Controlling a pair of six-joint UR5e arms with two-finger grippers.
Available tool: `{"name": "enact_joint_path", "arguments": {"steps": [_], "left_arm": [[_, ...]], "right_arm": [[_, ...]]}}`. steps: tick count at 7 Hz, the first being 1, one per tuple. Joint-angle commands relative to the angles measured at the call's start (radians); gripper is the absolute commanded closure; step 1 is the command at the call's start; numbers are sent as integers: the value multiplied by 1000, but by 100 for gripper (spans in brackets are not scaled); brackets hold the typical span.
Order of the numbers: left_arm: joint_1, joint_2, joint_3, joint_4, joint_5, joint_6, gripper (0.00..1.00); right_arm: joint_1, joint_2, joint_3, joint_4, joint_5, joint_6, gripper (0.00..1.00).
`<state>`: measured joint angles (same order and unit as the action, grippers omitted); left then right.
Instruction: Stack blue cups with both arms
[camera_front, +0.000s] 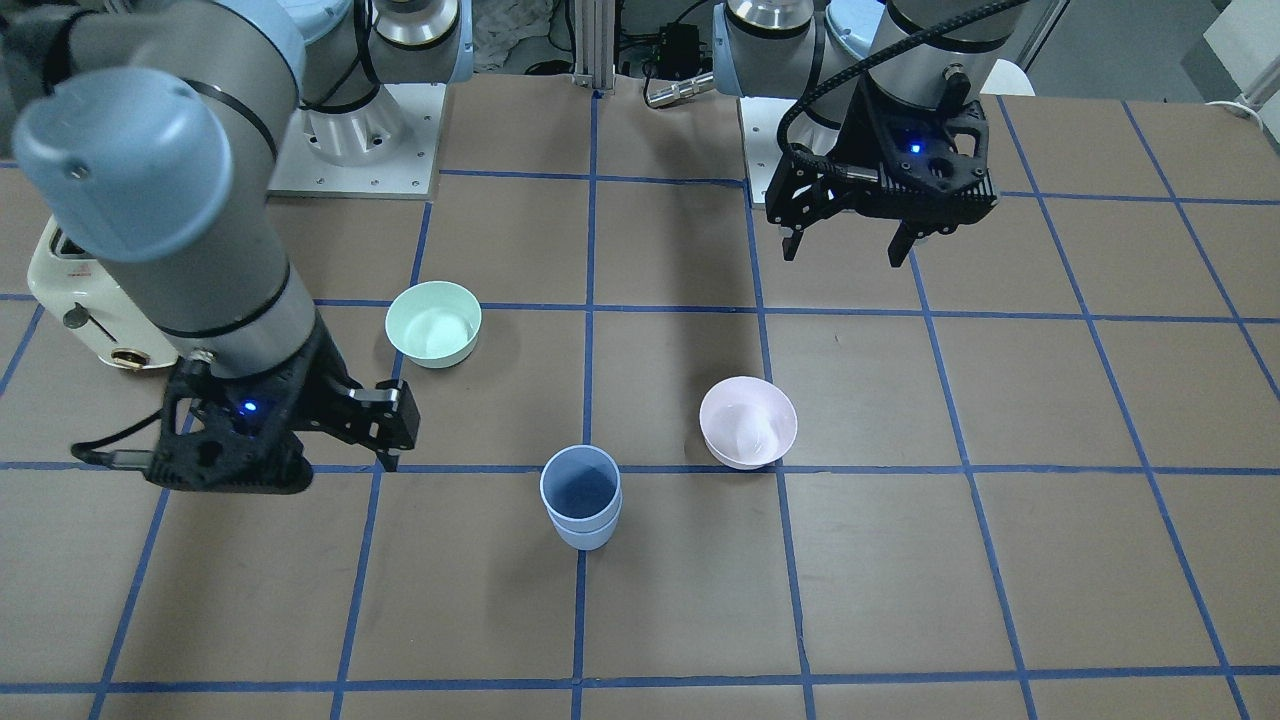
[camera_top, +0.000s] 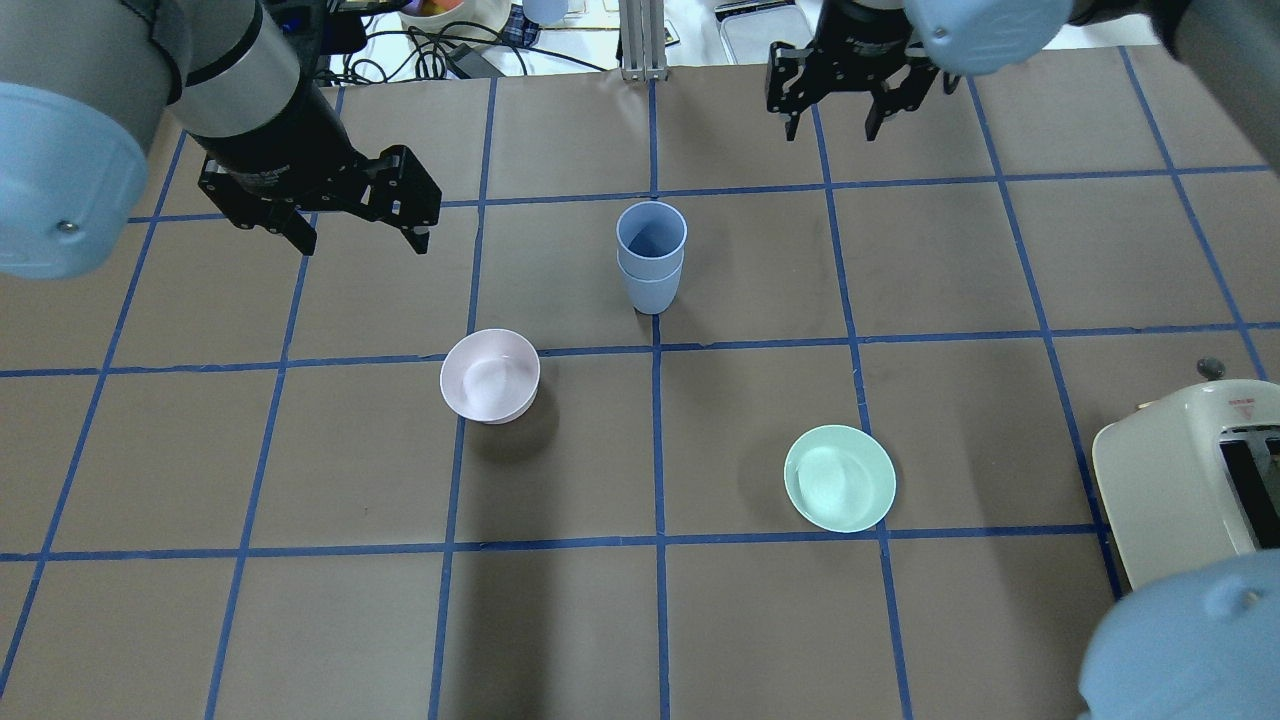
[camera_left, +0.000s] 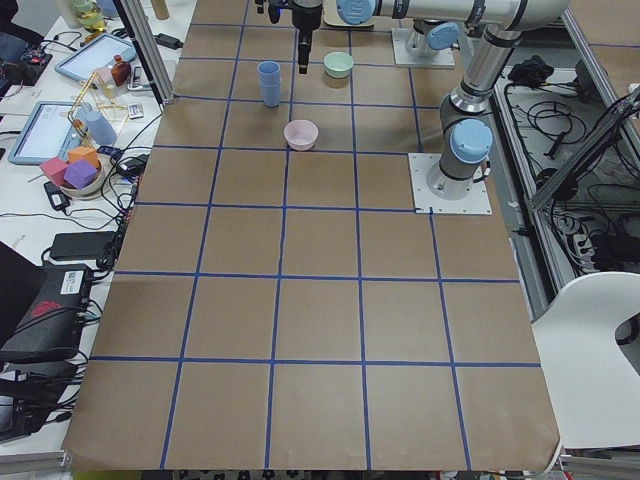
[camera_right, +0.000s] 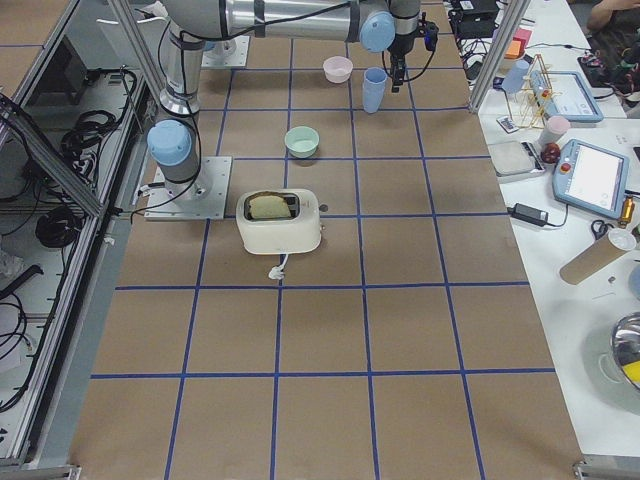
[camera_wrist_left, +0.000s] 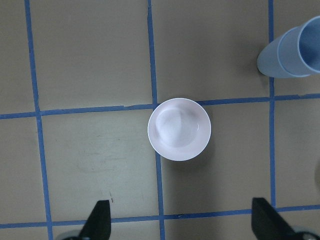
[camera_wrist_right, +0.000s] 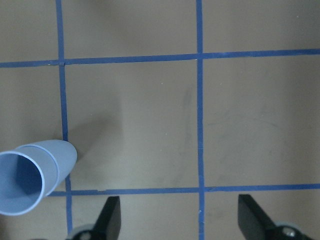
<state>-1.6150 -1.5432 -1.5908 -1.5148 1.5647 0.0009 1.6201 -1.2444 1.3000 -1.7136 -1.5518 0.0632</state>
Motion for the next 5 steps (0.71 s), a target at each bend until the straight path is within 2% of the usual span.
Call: {"name": "enact_joint_path", "arguments": {"steps": [1, 2, 5], "left_arm": [[1, 0, 0, 1, 0, 1, 0], [0, 0, 0, 1, 0, 1, 0], [1, -2, 0, 1, 0, 1, 0]], "right_arm": [[-49, -145, 11, 127, -2, -118, 0], [-51, -179, 12, 193, -5, -120, 0], [-51, -190, 53, 196, -5, -177, 0]]}}
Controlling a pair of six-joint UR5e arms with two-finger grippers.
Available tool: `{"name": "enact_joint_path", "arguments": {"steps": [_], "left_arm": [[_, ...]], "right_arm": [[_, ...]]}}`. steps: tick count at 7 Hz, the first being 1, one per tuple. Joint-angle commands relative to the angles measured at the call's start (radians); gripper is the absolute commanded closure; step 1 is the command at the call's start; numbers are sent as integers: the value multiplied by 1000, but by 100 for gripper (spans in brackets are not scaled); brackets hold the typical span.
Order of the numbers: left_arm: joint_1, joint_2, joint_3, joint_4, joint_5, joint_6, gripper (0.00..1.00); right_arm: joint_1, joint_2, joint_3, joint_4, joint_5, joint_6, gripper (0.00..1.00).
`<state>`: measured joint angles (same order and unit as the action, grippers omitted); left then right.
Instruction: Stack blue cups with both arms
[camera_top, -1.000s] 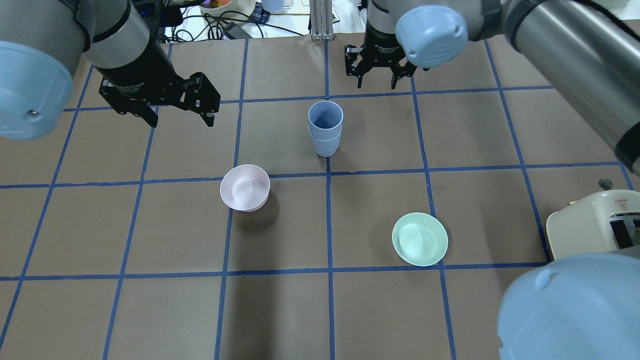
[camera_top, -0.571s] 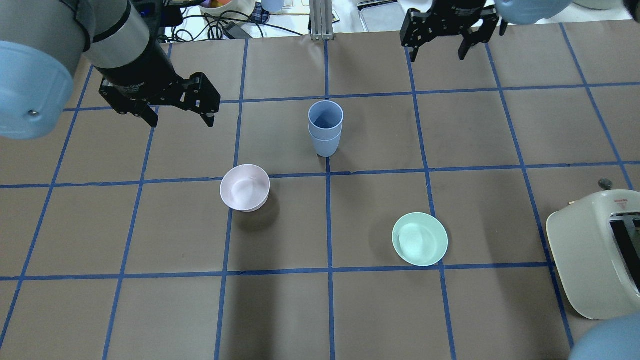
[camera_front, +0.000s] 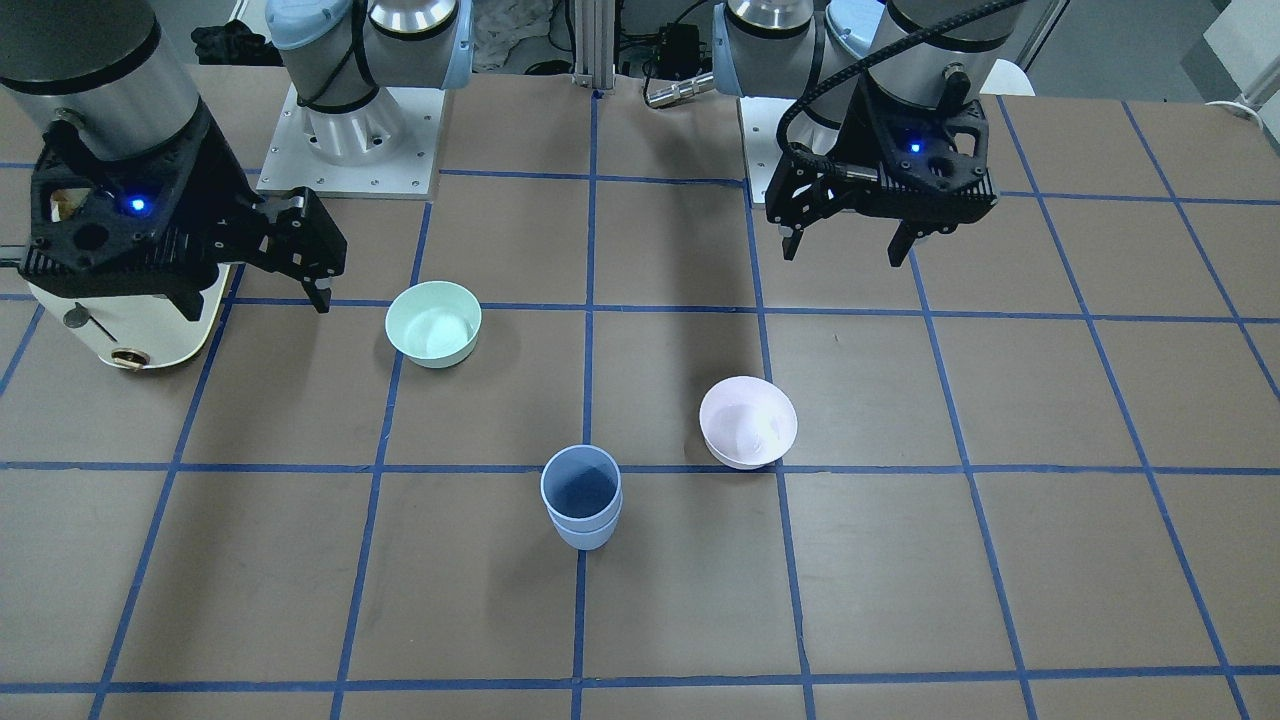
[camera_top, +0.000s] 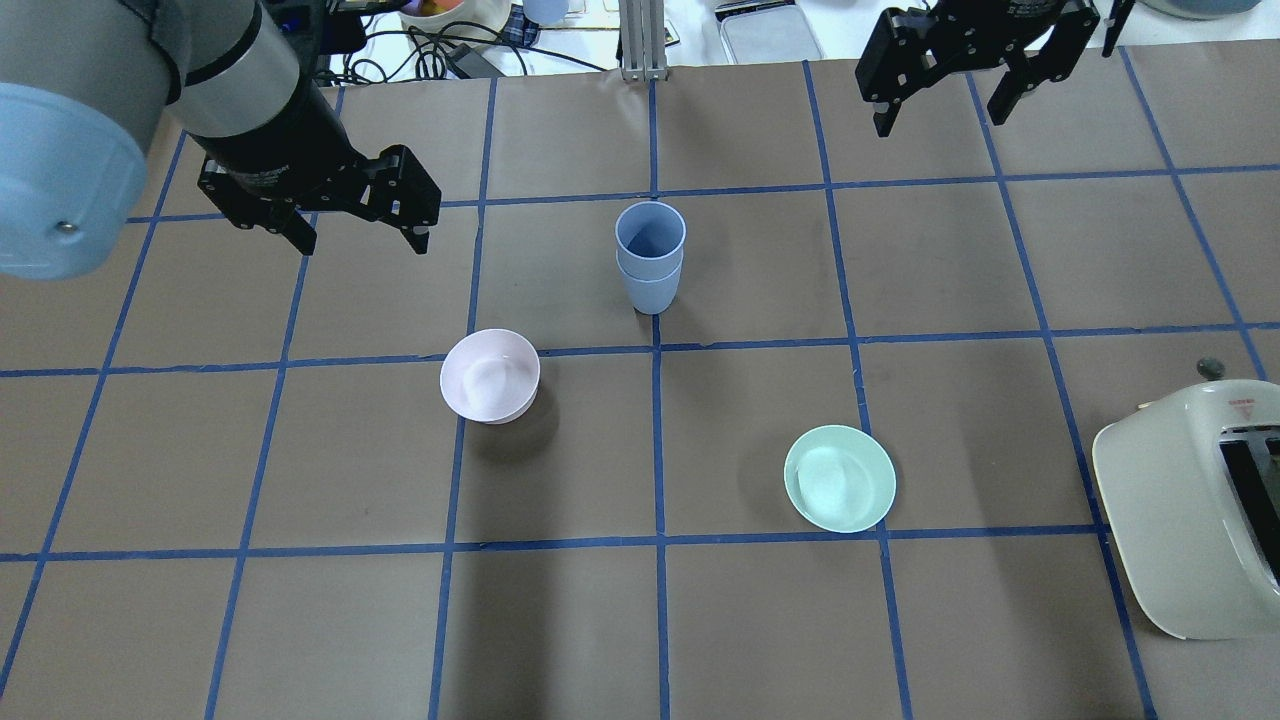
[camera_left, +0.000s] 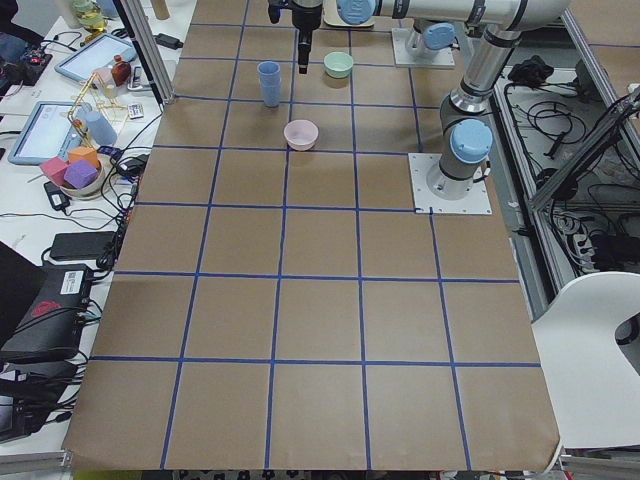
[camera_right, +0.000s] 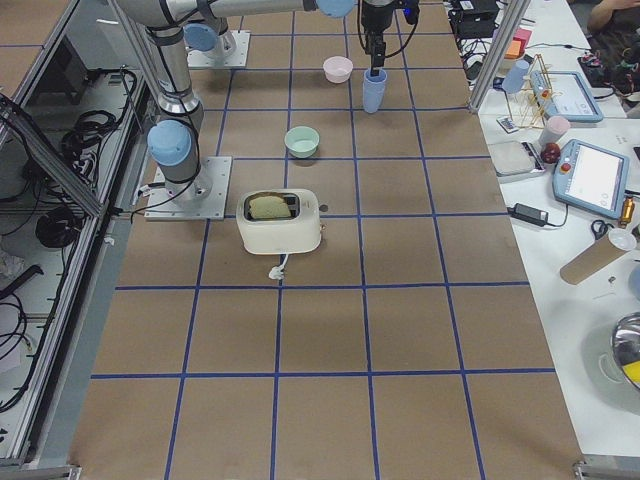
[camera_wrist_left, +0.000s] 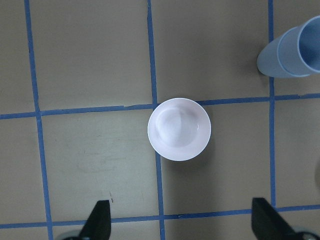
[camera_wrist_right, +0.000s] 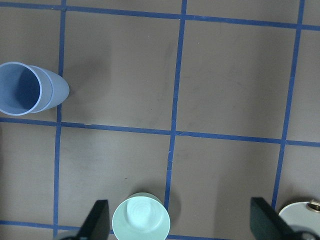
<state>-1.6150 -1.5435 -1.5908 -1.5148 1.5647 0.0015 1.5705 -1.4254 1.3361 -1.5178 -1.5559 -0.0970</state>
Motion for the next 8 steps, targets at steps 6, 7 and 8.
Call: {"name": "enact_joint_path", "arguments": {"steps": [6, 7, 8], "left_arm": [[1, -3, 2, -4, 0, 0, 0], [1, -3, 2, -4, 0, 0, 0], [1, -3, 2, -5, 0, 0, 0]], "right_arm": [[-18, -50, 67, 4, -9, -17, 0], [-18, -52, 67, 4, -9, -15, 0], [-18, -52, 67, 4, -9, -15, 0]]}}
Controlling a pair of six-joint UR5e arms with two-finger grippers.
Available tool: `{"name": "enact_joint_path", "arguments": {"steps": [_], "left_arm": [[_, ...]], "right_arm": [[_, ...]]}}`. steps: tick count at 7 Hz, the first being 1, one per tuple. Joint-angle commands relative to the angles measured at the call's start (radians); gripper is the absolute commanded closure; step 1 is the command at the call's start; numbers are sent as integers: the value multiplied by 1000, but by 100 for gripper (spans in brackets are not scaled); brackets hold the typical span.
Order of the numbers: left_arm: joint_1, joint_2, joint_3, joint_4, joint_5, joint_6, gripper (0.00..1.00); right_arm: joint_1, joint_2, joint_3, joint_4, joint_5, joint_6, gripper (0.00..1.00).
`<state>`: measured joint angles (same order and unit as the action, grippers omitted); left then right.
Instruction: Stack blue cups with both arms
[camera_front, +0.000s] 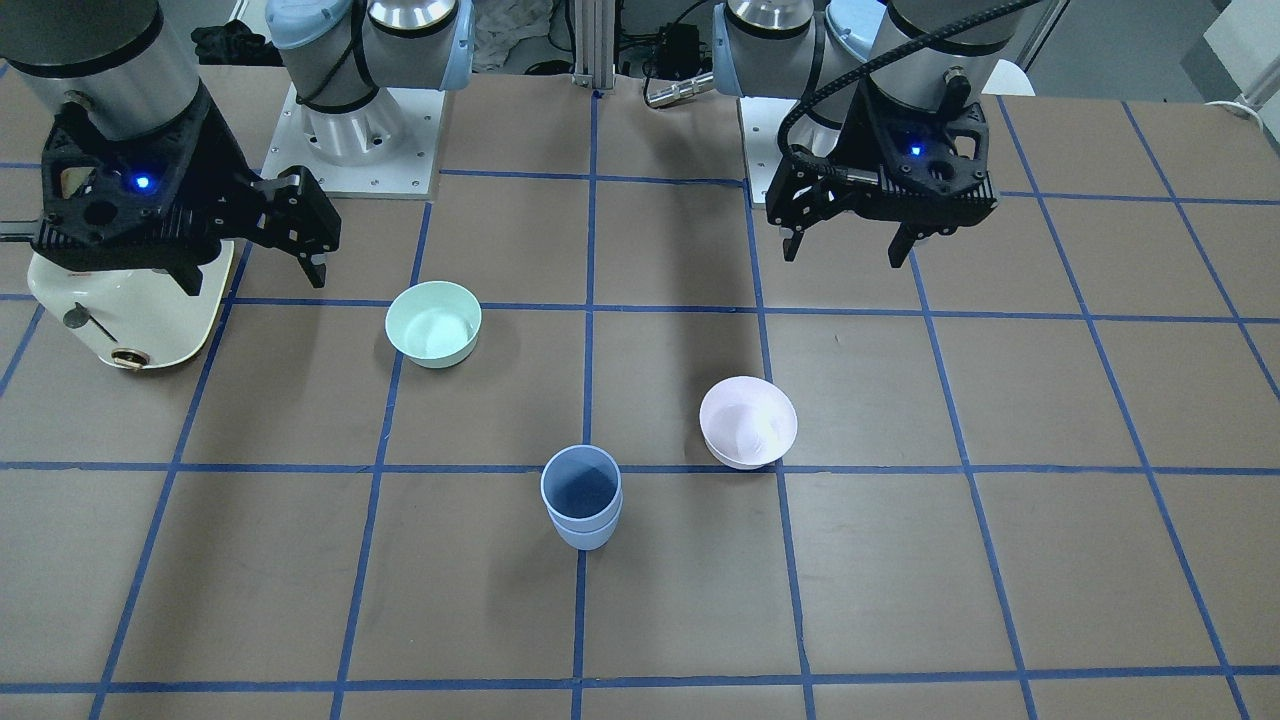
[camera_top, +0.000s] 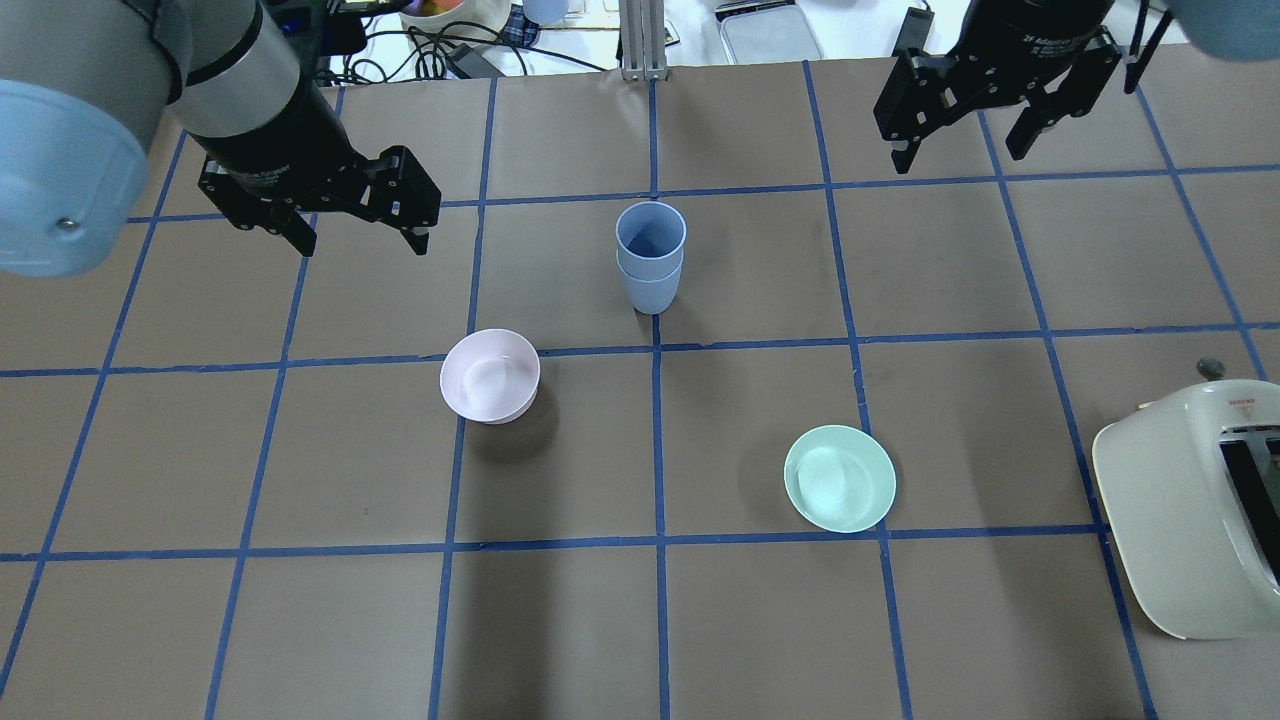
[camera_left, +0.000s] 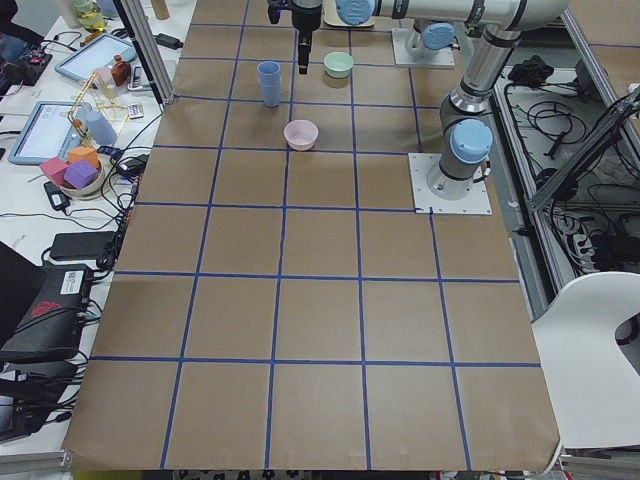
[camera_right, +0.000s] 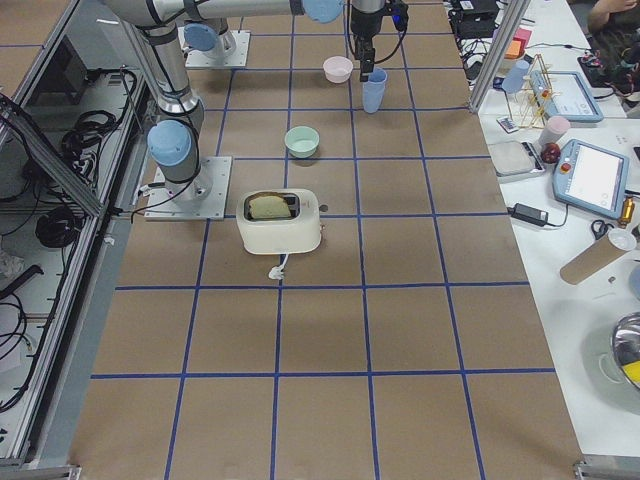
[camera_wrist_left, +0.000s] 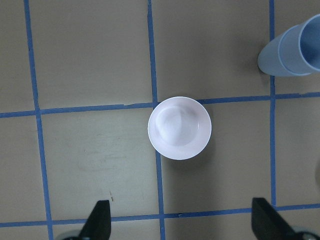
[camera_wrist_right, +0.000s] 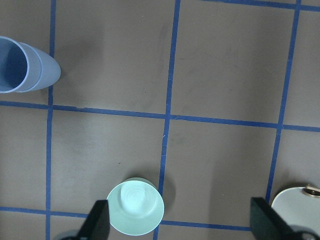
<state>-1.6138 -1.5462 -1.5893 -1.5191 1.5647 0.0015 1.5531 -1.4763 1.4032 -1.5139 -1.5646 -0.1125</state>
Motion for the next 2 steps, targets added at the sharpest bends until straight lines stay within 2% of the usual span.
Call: {"name": "enact_joint_path", "arguments": {"steps": [1, 2], "left_arm": [[0, 0, 0, 0, 0, 0, 0], [0, 0, 0, 0, 0, 0, 0]], "right_arm": [[1, -1, 0, 0, 0, 1, 0], [1, -1, 0, 0, 0, 1, 0]]}}
